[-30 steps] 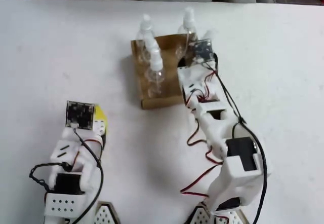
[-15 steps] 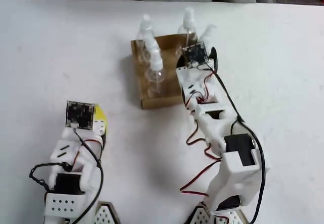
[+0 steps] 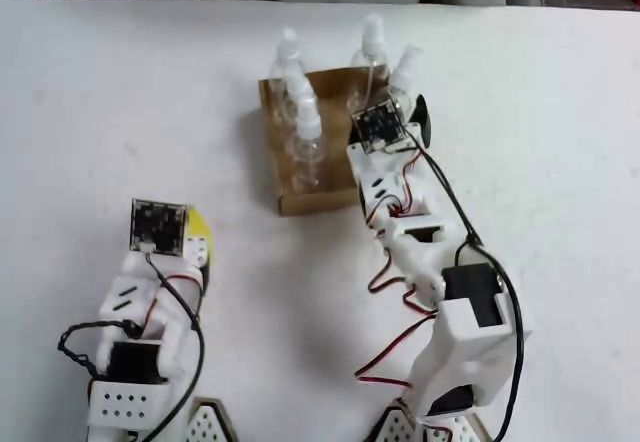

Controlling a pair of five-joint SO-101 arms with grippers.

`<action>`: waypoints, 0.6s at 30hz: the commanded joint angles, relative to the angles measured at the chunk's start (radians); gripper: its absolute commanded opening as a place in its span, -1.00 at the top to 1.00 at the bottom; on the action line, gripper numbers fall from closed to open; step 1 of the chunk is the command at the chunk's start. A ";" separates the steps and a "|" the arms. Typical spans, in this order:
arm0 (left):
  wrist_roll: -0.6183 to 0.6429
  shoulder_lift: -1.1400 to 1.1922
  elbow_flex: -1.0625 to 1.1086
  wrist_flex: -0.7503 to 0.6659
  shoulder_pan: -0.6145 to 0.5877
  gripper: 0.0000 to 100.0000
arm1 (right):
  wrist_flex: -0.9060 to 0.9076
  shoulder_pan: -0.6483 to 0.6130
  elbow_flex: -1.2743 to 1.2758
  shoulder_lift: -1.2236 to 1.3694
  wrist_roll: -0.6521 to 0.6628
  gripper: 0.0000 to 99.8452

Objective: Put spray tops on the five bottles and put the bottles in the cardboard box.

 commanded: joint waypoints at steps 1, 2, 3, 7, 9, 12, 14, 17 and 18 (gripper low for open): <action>-0.009 -0.005 -0.003 -0.035 -0.010 0.88 | -0.027 -0.005 -0.003 -0.004 0.009 0.38; -0.009 -0.005 -0.003 -0.035 -0.010 0.88 | -0.027 -0.005 -0.003 -0.002 0.009 0.38; -0.009 -0.005 -0.003 -0.035 -0.010 0.88 | -0.027 -0.005 -0.003 -0.001 0.009 0.38; -0.009 -0.005 -0.003 -0.035 -0.010 0.88 | -0.027 -0.004 -0.002 -0.001 0.009 0.38; -0.009 -0.005 -0.003 -0.035 -0.010 0.88 | -0.027 -0.002 0.005 -0.001 0.009 0.38; -0.009 -0.005 -0.003 -0.035 -0.010 0.88 | -0.027 -0.002 0.015 -0.005 0.011 0.38; -0.009 -0.005 -0.003 -0.035 -0.010 0.88 | -0.027 -0.002 0.017 -0.008 0.011 0.38; -0.009 -0.005 -0.003 -0.035 -0.010 0.88 | -0.027 0.001 0.018 -0.008 0.011 0.38; -0.009 -0.005 -0.003 -0.035 -0.010 0.88 | -0.027 0.002 0.018 -0.008 0.011 0.38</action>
